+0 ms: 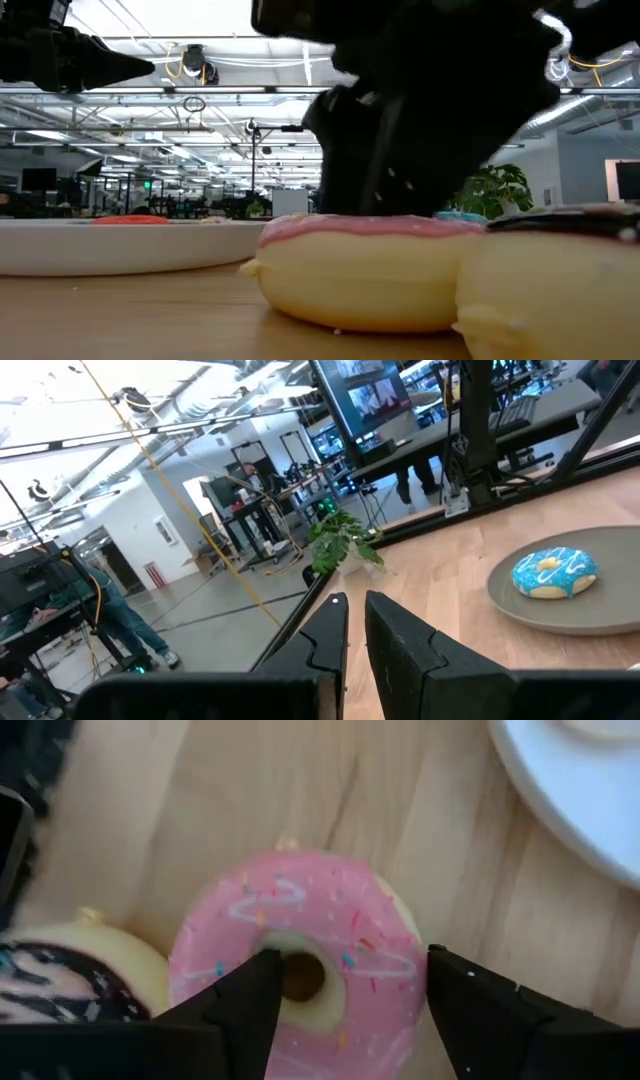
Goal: Pick & Place donuts
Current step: Put the large pink donut on the gray plate
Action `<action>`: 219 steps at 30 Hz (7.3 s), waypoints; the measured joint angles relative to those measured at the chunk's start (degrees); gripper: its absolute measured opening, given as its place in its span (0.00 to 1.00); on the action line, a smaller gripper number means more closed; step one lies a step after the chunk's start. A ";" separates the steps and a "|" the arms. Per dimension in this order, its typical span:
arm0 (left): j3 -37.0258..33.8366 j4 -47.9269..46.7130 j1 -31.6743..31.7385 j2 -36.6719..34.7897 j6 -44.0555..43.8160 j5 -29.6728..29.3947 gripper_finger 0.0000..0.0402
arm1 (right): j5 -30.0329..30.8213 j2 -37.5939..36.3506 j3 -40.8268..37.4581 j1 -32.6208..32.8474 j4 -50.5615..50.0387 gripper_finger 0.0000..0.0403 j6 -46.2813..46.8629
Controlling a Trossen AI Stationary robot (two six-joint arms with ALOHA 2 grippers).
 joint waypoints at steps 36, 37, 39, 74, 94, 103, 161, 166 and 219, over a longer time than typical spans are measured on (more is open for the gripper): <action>0.00 -0.02 0.00 0.00 0.00 -0.59 0.12 | -0.11 -3.89 -0.22 -0.97 -3.29 0.03 -1.99; 0.00 0.04 0.00 -0.01 0.00 -0.59 0.12 | -0.11 -4.99 -0.22 -0.83 -3.28 0.02 -1.96; 0.00 0.04 0.00 -0.02 0.00 -0.59 0.12 | -0.10 -7.03 -0.20 -0.55 -3.82 0.02 -1.96; 0.00 0.09 0.00 -0.01 -0.17 -0.98 0.12 | 7.75 -58.98 -49.55 0.56 9.53 0.02 24.90; 0.00 0.11 0.00 -0.02 -0.35 -0.96 0.12 | 7.37 -58.52 -58.40 -0.07 29.48 0.02 25.63; 0.00 0.33 0.00 -0.02 -0.46 -0.94 0.12 | 2.71 -51.10 -52.72 -4.39 30.23 0.02 25.47; 0.02 -0.96 0.00 -0.02 -0.05 -0.94 0.12 | -4.57 -13.52 -24.44 -16.69 11.70 0.03 11.06; 0.02 -0.96 0.00 -0.01 -0.04 -0.94 0.12 | -4.60 -13.58 -24.46 -16.69 11.61 0.09 11.07; 5.98 14.71 8.55 32.09 -18.33 30.75 0.12 | 1.42 -17.80 -24.80 -16.89 10.01 0.35 11.69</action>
